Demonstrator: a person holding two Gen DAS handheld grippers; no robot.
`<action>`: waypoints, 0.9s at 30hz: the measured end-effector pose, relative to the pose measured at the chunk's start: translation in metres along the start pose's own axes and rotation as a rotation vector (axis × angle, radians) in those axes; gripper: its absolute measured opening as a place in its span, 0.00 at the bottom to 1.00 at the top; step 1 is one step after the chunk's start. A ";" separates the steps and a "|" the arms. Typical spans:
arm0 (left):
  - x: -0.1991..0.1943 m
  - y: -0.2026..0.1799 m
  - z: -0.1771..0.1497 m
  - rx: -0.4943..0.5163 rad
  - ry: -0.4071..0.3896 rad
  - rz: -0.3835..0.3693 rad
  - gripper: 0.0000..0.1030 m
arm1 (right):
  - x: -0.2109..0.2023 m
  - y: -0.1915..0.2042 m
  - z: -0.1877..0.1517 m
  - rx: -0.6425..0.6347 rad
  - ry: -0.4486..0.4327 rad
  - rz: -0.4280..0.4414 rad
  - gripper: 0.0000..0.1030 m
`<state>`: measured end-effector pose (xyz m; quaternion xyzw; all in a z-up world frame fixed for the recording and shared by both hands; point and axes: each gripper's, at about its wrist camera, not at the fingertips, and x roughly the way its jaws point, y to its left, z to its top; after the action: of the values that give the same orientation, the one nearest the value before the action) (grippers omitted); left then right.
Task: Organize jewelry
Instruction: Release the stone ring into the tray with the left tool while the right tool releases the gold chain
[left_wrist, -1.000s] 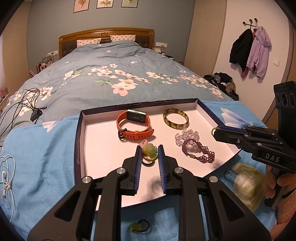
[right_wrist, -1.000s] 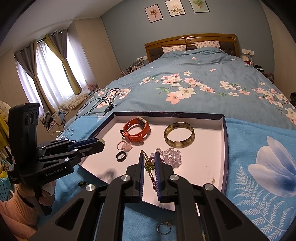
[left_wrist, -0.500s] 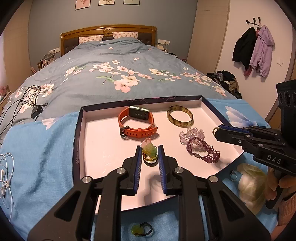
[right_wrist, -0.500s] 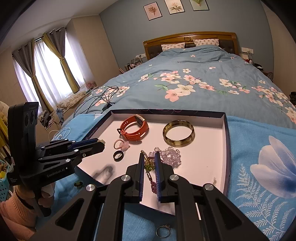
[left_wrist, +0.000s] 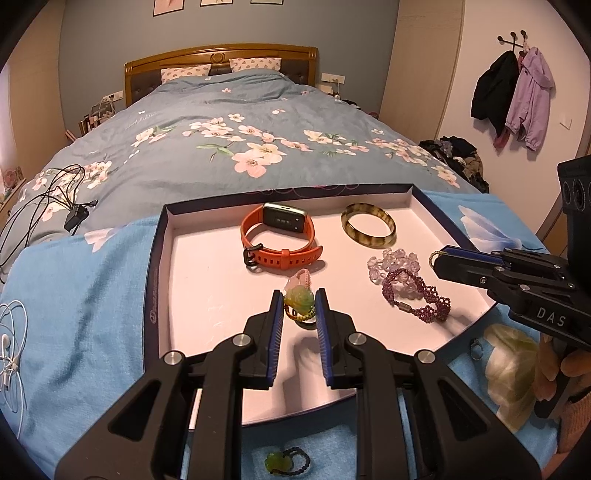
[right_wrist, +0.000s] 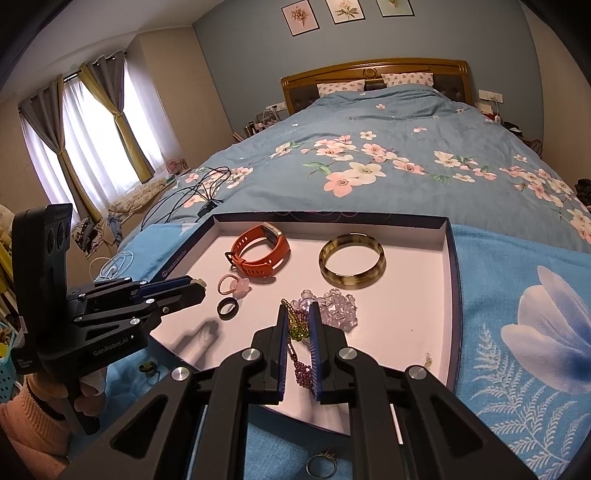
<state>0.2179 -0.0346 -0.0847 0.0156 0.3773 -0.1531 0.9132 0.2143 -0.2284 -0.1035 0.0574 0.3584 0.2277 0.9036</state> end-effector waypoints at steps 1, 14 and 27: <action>0.001 0.000 0.000 0.001 0.001 0.002 0.17 | 0.001 0.000 0.000 0.000 0.001 -0.001 0.09; 0.004 -0.001 0.000 0.000 0.008 0.008 0.17 | 0.004 0.000 0.000 -0.001 0.011 -0.006 0.09; 0.010 0.001 -0.001 0.003 0.017 0.018 0.17 | 0.011 -0.002 -0.003 0.007 0.034 -0.022 0.11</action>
<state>0.2240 -0.0358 -0.0922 0.0216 0.3848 -0.1450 0.9113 0.2200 -0.2252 -0.1133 0.0527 0.3749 0.2175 0.8997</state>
